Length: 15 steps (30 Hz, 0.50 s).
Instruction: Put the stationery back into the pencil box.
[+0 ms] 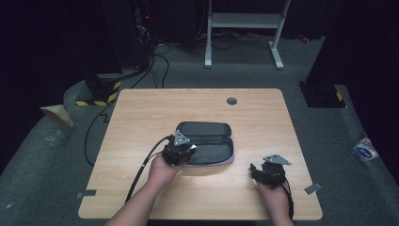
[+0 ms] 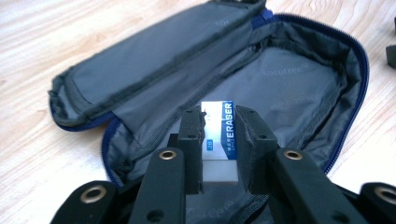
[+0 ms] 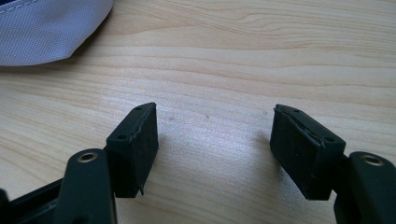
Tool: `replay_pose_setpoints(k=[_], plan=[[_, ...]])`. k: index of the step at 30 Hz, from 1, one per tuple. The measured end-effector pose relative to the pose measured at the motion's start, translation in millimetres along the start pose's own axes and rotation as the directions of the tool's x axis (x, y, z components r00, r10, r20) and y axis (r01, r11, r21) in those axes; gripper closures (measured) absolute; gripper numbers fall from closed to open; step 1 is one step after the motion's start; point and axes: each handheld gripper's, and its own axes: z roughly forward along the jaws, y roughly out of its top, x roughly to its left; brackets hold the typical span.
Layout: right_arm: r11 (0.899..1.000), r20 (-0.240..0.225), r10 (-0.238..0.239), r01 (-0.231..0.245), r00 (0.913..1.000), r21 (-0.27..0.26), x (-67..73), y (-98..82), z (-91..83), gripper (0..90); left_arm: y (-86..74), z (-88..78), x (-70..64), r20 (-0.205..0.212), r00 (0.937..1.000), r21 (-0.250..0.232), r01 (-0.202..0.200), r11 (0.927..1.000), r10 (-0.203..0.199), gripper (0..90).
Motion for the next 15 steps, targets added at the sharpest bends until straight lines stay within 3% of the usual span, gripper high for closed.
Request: replay_pose_setpoints(k=[4,7,15], plan=[[1.000,0.000,0.002,-0.002,1.0000,0.001,0.2,0.1,-0.1,31.9,-2.8,5.4,-1.7,-0.005,1.0000,0.027,0.005,0.9996,-0.004,72.9],[1.000,0.000,0.002,-0.002,1.0000,0.000,0.2,0.1,0.0,31.9,-4.7,7.0,-4.4,-0.009,0.9997,0.051,-0.023,0.9984,0.023,72.8],[1.000,-0.002,0.000,0.000,1.0000,0.002,0.3,0.3,0.0,32.0,-14.3,13.8,1.5,-0.035,0.9994,0.080,-0.001,0.9968,0.004,72.6]])
